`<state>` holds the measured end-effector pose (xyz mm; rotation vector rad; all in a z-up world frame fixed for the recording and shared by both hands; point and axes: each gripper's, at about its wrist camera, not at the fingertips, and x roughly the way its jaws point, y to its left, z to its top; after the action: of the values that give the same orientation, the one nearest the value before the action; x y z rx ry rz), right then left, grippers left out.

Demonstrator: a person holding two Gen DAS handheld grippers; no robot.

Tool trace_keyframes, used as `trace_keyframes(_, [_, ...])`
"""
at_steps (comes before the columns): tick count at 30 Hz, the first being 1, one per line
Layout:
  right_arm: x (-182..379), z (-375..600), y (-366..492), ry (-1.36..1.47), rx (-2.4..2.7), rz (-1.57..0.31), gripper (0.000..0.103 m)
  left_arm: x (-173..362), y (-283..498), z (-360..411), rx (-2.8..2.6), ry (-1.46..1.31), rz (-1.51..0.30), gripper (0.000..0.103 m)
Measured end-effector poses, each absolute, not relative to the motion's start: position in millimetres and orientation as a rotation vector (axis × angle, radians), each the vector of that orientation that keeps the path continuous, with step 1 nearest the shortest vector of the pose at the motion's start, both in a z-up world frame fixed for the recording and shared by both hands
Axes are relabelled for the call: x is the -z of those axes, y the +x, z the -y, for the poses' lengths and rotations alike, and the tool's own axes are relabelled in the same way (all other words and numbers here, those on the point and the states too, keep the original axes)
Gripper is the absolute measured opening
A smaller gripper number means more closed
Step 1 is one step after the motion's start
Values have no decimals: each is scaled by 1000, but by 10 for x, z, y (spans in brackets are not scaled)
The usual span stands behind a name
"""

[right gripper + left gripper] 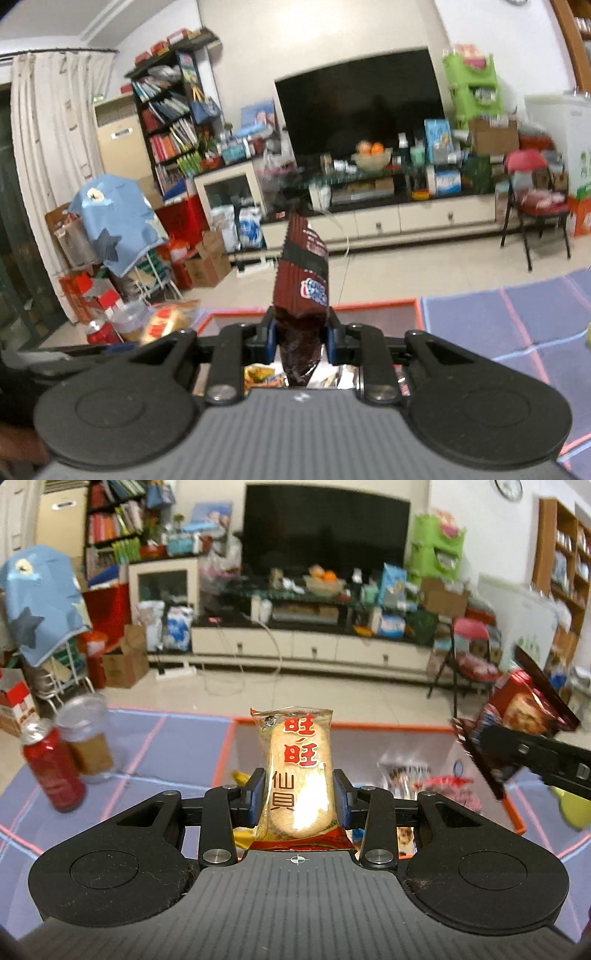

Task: Organize snacks
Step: 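Carry both snacks over the orange box, then open both tools to drop the snacks into the box and pull back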

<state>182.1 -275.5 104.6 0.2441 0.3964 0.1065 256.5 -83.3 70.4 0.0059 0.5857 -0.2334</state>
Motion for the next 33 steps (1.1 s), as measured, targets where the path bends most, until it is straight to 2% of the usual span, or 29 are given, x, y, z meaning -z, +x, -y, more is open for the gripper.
trace_keyframes(15, [-608,2647,2370,263,-79,-511,23,-386,2983,1116,178,70,-615,10])
trace_keyframes(33, [-633,2607,2342,251,-94,-515,23,-428,2918,1125,175,68,-602,10])
